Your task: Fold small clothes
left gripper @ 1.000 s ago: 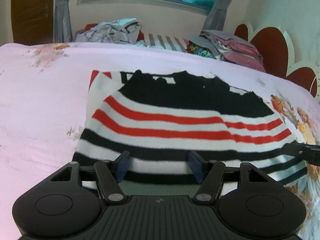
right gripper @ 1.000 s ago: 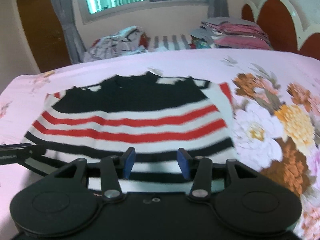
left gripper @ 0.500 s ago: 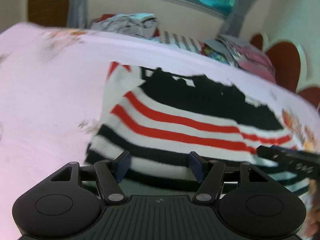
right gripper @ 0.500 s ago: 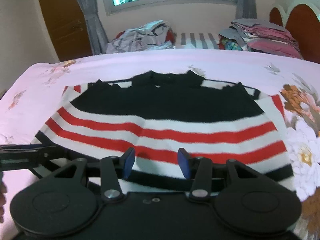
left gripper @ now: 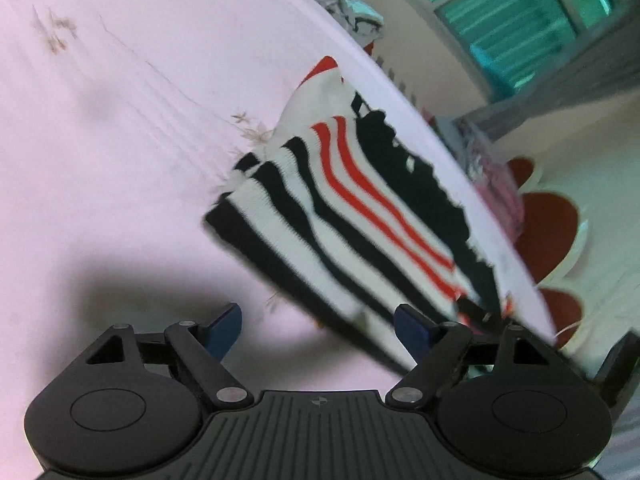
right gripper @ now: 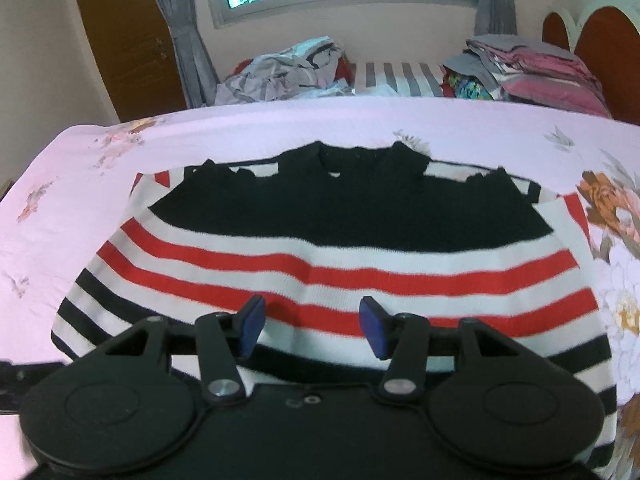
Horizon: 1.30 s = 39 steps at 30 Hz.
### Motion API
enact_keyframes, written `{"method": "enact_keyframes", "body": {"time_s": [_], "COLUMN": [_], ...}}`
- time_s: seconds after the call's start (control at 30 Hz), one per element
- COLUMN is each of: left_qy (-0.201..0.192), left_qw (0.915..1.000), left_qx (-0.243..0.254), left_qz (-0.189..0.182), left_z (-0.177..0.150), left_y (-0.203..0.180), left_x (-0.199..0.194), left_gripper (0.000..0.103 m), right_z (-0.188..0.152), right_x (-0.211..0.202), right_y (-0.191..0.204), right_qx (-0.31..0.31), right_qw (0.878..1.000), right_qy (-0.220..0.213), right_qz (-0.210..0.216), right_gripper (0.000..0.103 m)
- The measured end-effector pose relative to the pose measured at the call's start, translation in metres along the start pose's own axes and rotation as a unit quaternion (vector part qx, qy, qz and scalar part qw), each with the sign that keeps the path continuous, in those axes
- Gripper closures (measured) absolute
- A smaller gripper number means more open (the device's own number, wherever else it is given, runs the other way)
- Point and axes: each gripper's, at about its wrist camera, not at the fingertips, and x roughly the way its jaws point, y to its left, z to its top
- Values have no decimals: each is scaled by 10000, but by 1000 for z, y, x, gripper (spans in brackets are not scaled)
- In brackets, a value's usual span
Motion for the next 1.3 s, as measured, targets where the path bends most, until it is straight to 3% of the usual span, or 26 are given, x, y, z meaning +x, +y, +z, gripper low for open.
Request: {"method": "enact_keyframes", "body": {"time_s": [0.23,0.37,0.43,0.53,0.63,0.77,0.9,1.03,1.13,1.3], "left_qy": [-475,-671,-757,-852,-875,-901,-1036,-1206,-1381,-1424], "left_qw": [9956,9929,9924,9902,9886,9887,9900,9907,9893,9801], "left_qx": [-531,-631,-597,-852,-1044,-1062,-806,-455,133,1142], "left_qz": [-602,-758,-771,-702,-646,-562,-524,-431,-458,-780], "left_z": [14,25,28,31,31,33,32,35,37,27], "left_y": [8,6,4,10,11,1,-8,-28,-64,-147], "left_x": [40,57,64,73,80,85,79,67,52,46], "left_gripper": [21,22,37,63,76,84,87,88,88,88], "right_z": [6,9,4,-2,-4,-11,-10,-4,2,5], "right_x": [3,16,29,32,32,33,33,30,17,-16], "right_y": [6,5,4,11,13,19,16,5,-14,-52], "right_qx": [-56,-89,-61,-302,-367,-633,-682,-603,-152,161], "right_qw": [9994,9977,9974,9959,9954,9930,9933,9957,9991,9985], "right_qy": [-65,-41,176,99,75,-91,-162,-147,-252,-517], "right_qz": [-326,-668,-699,-846,-879,-992,-921,-693,-316,-39], "right_gripper": [50,50,48,47,47,45,43,35,26,25]}}
